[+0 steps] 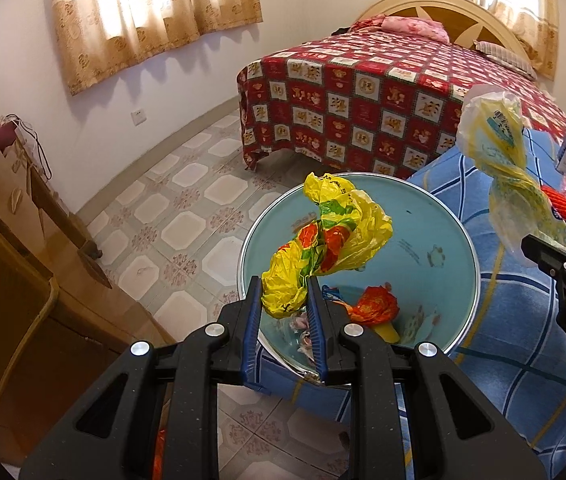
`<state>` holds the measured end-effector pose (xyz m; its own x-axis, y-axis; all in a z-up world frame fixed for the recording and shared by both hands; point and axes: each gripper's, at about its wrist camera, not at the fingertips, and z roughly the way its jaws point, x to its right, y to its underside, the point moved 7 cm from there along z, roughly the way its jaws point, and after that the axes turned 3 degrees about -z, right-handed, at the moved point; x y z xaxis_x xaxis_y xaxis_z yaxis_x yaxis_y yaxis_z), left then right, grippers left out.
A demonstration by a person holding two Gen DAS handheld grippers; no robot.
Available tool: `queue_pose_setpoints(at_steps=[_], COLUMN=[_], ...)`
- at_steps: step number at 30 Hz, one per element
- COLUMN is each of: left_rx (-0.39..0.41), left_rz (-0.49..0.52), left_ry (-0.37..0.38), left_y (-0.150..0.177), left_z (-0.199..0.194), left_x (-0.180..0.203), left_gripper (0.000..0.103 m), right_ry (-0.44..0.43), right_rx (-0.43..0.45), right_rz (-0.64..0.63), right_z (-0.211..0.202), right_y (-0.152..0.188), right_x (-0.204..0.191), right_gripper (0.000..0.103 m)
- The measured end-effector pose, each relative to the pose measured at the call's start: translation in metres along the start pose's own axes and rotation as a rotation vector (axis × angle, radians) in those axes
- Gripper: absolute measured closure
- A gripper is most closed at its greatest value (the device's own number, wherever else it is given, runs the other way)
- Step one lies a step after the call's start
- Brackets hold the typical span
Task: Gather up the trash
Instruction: 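Carry the yellow wrapper and clear bag in both tools over the bin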
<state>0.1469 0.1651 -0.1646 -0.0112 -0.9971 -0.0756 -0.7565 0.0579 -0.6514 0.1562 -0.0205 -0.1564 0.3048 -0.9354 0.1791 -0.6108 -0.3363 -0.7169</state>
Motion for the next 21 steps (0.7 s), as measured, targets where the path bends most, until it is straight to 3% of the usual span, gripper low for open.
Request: queue_pose_setpoints(at_steps=[21], left_rx=[-0.019], left_rz=[-0.02], left_ry=[0.008], left_y=[0.002], left_z=[0.006], left_x=[-0.005], left_gripper=[0.081], right_ry=[-0.01], right_rx=[-0.005], right_rz=[-0.03], right_z=[0.007], right_y=[-0.005], right_x=[-0.011], right_gripper=[0.07])
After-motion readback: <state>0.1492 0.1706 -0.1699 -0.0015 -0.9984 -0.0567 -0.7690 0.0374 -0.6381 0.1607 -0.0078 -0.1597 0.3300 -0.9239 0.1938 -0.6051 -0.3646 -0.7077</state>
